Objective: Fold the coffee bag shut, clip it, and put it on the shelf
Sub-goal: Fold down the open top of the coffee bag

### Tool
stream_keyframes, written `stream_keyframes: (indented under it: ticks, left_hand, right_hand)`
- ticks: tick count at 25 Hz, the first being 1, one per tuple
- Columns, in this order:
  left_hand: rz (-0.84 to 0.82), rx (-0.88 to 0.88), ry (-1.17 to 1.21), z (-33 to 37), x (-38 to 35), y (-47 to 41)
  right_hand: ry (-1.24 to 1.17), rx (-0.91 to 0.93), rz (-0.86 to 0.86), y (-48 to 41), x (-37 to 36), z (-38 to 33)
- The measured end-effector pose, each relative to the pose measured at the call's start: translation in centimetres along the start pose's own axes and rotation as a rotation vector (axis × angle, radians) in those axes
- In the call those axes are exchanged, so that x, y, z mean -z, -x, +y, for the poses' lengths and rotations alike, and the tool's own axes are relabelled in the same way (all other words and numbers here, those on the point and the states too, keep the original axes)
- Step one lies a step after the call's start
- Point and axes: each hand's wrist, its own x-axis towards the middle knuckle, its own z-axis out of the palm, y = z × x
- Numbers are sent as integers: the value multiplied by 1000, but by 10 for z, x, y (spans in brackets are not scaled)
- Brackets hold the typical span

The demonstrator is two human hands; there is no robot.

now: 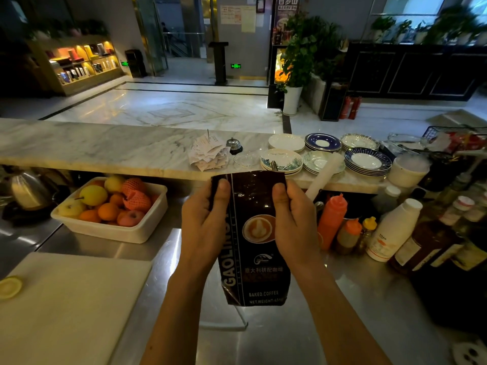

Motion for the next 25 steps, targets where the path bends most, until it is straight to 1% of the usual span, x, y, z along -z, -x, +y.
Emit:
stream_keyframes:
  ticks: [2,4,7,9,11,13,14,15,16,17,18,19,21,22,23,24,25]
  left_hand:
    - [17,-39,-43,3,2,-2]
    - [77,-71,-96,4,0,0]
    - [147,-82,-109,4,-7,-2]
    - [132,-88,-83,5,-12,-3]
    - [43,-67,25,7,-12,-3]
    - [-167,-4,176,6,-3,-5]
    - [-288,33,239,6,1,-4]
    - [-375,67,277,5,5,-3]
    - [-417,84,292,2,7,-3]
    - [-413,76,287,0,8,-2]
    - [-376,58,282,-2,7,-2]
    - [-334,36,280,-4,7,-2]
    - [-272,15,278,-6,8,-3]
    - [-248,20,277,-7,10,-4]
    - [-224,28,270,-8,11,-5]
    - [-203,33,256,-9,13,-5]
    - [-192,35,243,-9,14,-5]
  right_hand:
    - [-19,-11,-6,-1,1,0]
    - [15,45,-8,-2,-1,-4]
    - [45,112,12,-5,-4,-10]
    - [76,143,51,-8,-4,-12]
    - [80,161,78,-11,1,-12]
    - [35,134,119,-16,9,-10]
    - [16,118,152,-17,12,-10]
    - [20,111,187,-19,15,-11]
    - [38,115,208,-19,17,-12]
    - [41,119,204,-19,16,-14]
    - [2,105,166,-19,17,-14]
    - [-88,64,91,-20,18,-14]
    - [-321,-85,-149,-22,28,-9]
    - [-396,-154,-276,-21,34,-5]
    - [-417,-187,-384,-20,38,-2]
    - [-405,-193,-446,-17,40,2]
    - [-387,-190,-455,-14,41,6]
